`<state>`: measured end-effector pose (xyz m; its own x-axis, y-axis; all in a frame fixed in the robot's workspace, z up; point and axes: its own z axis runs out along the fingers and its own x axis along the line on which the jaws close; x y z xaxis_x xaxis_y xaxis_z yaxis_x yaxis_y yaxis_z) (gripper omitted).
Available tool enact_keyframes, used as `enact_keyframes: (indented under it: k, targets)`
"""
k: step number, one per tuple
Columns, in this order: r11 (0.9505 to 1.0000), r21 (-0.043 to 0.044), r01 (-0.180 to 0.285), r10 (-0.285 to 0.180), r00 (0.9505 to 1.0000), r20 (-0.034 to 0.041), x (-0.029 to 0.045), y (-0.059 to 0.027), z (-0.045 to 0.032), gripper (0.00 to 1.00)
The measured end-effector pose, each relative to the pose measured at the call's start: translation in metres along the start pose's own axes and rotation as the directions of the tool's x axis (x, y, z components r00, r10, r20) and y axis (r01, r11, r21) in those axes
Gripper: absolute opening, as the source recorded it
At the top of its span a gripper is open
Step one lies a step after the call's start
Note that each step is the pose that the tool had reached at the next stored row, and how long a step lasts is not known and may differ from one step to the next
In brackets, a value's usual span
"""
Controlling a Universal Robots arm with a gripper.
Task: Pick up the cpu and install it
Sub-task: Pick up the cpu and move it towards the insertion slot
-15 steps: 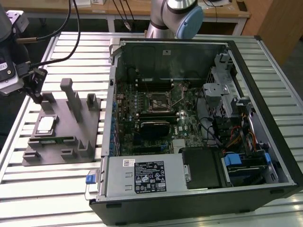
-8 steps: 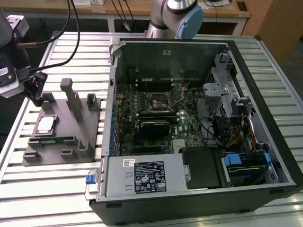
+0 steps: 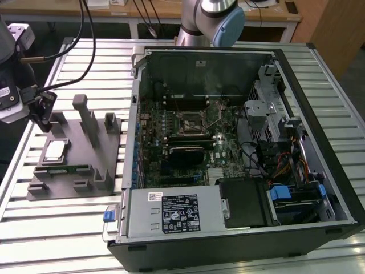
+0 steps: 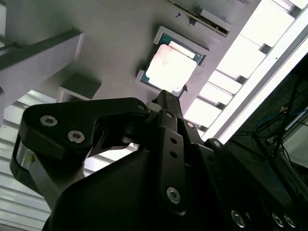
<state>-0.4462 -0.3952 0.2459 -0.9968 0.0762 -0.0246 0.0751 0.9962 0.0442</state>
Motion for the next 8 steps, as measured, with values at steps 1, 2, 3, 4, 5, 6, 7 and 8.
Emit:
enact_keyframes:
  k: [1, 2, 3, 4, 5, 6, 7, 8]
  targets:
    - [1.0, -0.0001, 0.0, 0.0, 1.0, 0.0001, 0.0002, -0.0005, 0.0011, 0.11]
    - [1.0, 0.0, 0.0, 0.0, 1.0, 0.0001, 0.0005, -0.0011, 0.0023, 0.11]
    - [1.0, 0.0001, 0.0, 0.0, 1.0, -0.0002, 0.0007, -0.0017, 0.0033, 0.11]
    - [1.0, 0.0, 0.0, 0.0, 1.0, -0.0001, 0.001, -0.0024, 0.0046, 0.11]
    - [1.0, 0.0, 0.0, 0.0, 1.0, -0.0001, 0.0014, -0.003, 0.0058, 0.11]
    - [1.0, 0.0001, 0.0, 0.0, 1.0, -0.0002, 0.0017, -0.0037, 0.0069, 0.11]
    - [1.0, 0.0001, 0.0, 0.0, 1.0, -0.0001, 0.0018, -0.0044, 0.0081, 0.11]
    - [1.0, 0.0, 0.0, 0.0, 1.0, 0.0, 0.002, -0.005, 0.0094, 0.11]
